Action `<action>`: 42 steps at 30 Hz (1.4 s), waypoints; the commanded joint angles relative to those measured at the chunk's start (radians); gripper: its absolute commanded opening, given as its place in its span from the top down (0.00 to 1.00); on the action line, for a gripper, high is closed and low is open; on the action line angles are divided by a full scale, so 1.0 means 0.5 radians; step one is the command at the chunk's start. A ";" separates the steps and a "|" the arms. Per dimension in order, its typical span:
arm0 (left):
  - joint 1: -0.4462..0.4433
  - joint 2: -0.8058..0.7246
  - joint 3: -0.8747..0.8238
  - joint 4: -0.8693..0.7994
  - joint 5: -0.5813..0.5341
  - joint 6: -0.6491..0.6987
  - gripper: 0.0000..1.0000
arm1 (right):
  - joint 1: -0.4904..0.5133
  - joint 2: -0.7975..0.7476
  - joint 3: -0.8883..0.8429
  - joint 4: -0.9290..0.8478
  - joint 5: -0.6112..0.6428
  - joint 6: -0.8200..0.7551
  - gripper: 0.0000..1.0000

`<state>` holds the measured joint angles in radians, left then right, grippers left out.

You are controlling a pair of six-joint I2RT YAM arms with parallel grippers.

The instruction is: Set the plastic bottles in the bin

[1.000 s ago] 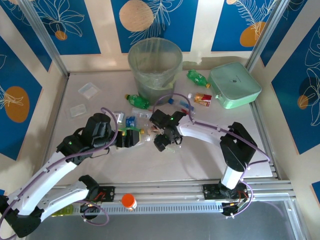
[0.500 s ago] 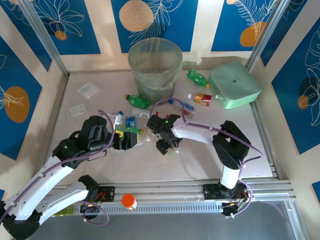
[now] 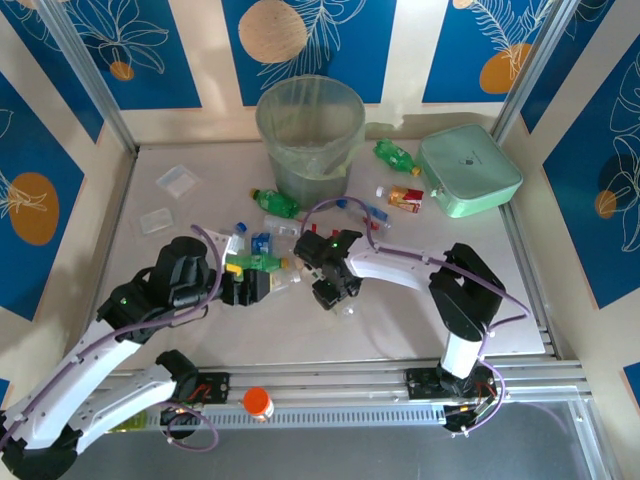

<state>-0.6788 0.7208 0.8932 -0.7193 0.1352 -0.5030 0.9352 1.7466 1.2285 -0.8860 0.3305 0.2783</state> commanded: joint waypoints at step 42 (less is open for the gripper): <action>0.012 -0.337 0.000 0.075 -0.443 -0.008 0.09 | -0.932 -0.273 1.287 0.625 -0.859 0.428 0.55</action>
<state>-0.6785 0.5686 0.8688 -0.6609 -0.0658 -0.5179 0.4988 1.5341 1.7836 -0.5110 -0.0750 0.4782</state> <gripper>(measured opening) 0.907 0.481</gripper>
